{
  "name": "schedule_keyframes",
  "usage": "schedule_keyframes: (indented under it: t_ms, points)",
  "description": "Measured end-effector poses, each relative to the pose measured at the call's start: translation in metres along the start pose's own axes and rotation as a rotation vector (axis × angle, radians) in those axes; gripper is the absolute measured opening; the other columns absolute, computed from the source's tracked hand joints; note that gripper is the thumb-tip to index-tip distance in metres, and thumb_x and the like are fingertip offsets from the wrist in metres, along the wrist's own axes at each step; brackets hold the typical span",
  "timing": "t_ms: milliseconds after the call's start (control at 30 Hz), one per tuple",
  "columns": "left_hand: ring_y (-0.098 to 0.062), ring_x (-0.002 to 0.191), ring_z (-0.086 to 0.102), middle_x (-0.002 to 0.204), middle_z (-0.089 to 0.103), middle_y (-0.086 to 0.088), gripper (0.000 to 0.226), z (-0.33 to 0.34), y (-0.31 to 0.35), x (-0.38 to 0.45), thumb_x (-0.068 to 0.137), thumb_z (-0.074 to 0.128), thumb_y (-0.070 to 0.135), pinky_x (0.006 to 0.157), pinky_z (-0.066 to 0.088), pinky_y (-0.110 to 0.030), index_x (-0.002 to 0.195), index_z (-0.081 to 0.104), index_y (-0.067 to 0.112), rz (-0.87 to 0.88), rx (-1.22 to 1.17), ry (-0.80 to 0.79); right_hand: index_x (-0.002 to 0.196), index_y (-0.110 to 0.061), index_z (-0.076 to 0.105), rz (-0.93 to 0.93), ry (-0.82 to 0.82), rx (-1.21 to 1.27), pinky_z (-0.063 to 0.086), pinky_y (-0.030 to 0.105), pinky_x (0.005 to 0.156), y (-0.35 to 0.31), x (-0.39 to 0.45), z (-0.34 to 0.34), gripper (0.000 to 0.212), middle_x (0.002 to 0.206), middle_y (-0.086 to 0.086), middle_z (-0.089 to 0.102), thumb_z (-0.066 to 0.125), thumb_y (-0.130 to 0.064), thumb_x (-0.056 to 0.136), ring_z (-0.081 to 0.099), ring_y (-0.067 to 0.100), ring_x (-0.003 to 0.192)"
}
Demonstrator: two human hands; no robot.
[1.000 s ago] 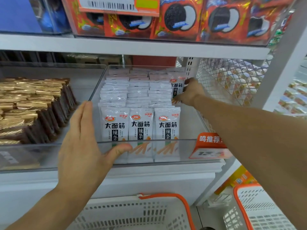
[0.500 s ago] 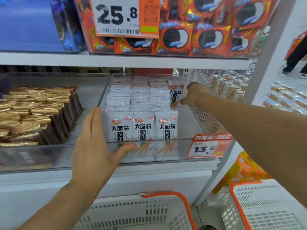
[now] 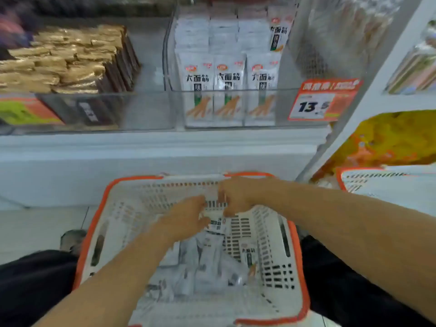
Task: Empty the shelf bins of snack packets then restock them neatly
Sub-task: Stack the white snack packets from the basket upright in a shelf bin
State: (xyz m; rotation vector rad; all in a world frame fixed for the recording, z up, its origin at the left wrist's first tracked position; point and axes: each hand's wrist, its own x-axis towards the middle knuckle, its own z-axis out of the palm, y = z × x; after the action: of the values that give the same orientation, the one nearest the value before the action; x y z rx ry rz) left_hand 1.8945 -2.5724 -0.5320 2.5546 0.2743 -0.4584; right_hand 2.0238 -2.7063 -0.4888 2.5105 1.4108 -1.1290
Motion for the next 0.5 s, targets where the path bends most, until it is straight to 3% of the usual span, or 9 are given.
schedule_keyframes:
  t_ms: [67,100,167,200,267,333,400,500]
  points:
    - [-0.029,0.128,0.052,0.144,0.05,-0.011,0.05,0.053,-0.036,-0.012,0.098,0.062,0.033,0.1,0.042,-0.032,0.14,0.05,0.009,-0.147,0.002,-0.232,0.127,0.006,0.061,0.146,-0.082,0.127,0.051,0.047,0.096,0.012,0.043,0.068,0.047,0.13,0.026,0.061,0.071,-0.024,0.093,0.061,0.039,0.115]
    - [-0.029,0.127,0.052,0.146,0.048,-0.012,0.055,0.075,-0.053,-0.019,0.096,0.064,0.035,0.101,0.043,-0.034,0.142,0.048,0.009,-0.211,-0.017,-0.262,0.13,0.006,0.058,0.207,-0.08,0.207,0.051,0.049,0.097,0.014,0.058,0.102,0.048,0.134,0.027,0.057,0.07,-0.021,0.093,0.058,0.04,0.12]
    - [-0.03,0.127,0.048,0.146,0.043,-0.013,0.065,0.115,-0.082,-0.035,0.092,0.067,0.039,0.101,0.044,-0.038,0.146,0.043,0.012,-0.292,-0.039,-0.286,0.137,-0.001,0.053,0.281,-0.038,0.401,0.051,0.04,0.088,0.01,0.069,0.17,0.054,0.135,0.022,0.057,0.072,-0.021,0.092,0.057,0.037,0.122]
    - [-0.032,0.129,0.044,0.146,0.04,-0.013,0.069,0.131,-0.094,-0.042,0.091,0.068,0.04,0.101,0.044,-0.039,0.148,0.039,0.013,-0.313,-0.025,-0.285,0.142,-0.009,0.048,0.292,-0.027,0.467,0.047,0.037,0.091,0.005,0.071,0.202,0.062,0.14,0.017,0.053,0.076,-0.025,0.089,0.054,0.033,0.125]
    - [-0.034,0.129,0.039,0.145,0.037,-0.013,0.073,0.15,-0.11,-0.045,0.087,0.073,0.036,0.099,0.042,-0.041,0.147,0.038,0.014,-0.299,0.03,-0.239,0.15,-0.022,0.035,0.329,0.001,0.551,0.036,0.045,0.108,-0.006,0.07,0.249,0.083,0.151,0.006,0.037,0.081,-0.036,0.082,0.037,0.027,0.137]
    - [-0.036,0.131,0.036,0.145,0.035,-0.015,0.082,0.154,-0.118,-0.041,0.079,0.08,0.035,0.101,0.039,-0.045,0.147,0.039,0.014,-0.3,0.069,-0.142,0.149,-0.02,0.031,0.427,0.12,0.678,0.037,0.05,0.11,-0.018,0.075,0.273,0.092,0.15,0.005,0.036,0.083,-0.044,0.077,0.035,0.027,0.138]
    - [-0.036,0.136,0.029,0.149,0.03,-0.013,0.092,0.15,-0.125,-0.033,0.074,0.084,0.037,0.106,0.033,-0.051,0.15,0.035,0.02,-0.337,0.136,-0.084,0.142,-0.011,0.034,0.523,0.21,0.864,0.048,0.048,0.101,-0.027,0.086,0.276,0.096,0.139,0.01,0.048,0.088,-0.048,0.071,0.048,0.032,0.128]
    - [-0.035,0.137,0.027,0.151,0.028,-0.008,0.093,0.142,-0.136,-0.027,0.074,0.085,0.035,0.104,0.038,-0.056,0.151,0.033,0.027,-0.387,0.103,-0.113,0.135,-0.005,0.038,0.584,0.191,0.956,0.053,0.045,0.091,-0.027,0.1,0.265,0.095,0.128,0.011,0.056,0.09,-0.047,0.068,0.057,0.031,0.118]
